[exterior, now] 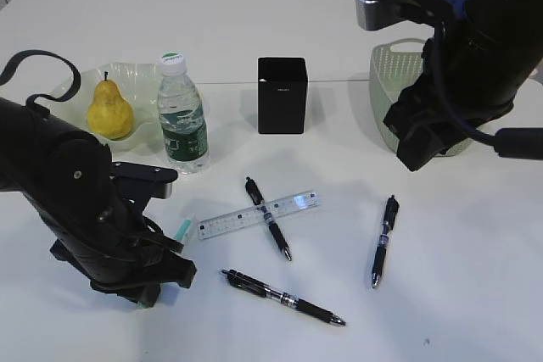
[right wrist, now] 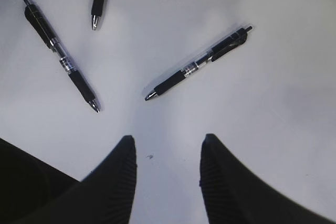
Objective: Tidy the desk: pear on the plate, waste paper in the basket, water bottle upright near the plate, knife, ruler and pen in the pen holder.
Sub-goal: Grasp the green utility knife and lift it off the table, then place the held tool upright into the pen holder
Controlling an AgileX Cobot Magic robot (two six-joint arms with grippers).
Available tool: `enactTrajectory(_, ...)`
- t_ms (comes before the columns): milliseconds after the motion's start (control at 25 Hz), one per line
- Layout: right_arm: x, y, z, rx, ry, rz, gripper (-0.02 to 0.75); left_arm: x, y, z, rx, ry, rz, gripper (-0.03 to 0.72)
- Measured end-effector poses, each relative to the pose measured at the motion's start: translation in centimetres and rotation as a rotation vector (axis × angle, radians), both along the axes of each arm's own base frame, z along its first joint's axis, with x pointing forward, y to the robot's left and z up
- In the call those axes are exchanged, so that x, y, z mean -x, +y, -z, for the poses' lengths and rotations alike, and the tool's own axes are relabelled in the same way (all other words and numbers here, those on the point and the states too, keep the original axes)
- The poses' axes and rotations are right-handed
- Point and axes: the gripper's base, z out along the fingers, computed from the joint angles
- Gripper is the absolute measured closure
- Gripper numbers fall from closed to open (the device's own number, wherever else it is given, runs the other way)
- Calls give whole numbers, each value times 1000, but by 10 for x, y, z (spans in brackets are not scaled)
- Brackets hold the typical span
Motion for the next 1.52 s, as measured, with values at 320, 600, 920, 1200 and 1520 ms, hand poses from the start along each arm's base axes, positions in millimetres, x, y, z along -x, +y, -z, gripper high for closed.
enactTrajectory(320,0,0,0,0,0,0,435,1,1,0,-7,11,0,647)
enactTrajectory(600,0,0,0,0,0,0,435,2,1,-18,22,-32,0,647)
enactTrajectory(920,0,0,0,0,0,0,435,13,9,-43,102,-146,-18,647)
enactTrajectory(1200,0,1,0,-9,4,1,435,40,28,-72,195,-284,-22,647)
enactTrajectory(1520,0,22,-5,-259,2,23,435,50,35,-116,336,-491,-23,647)
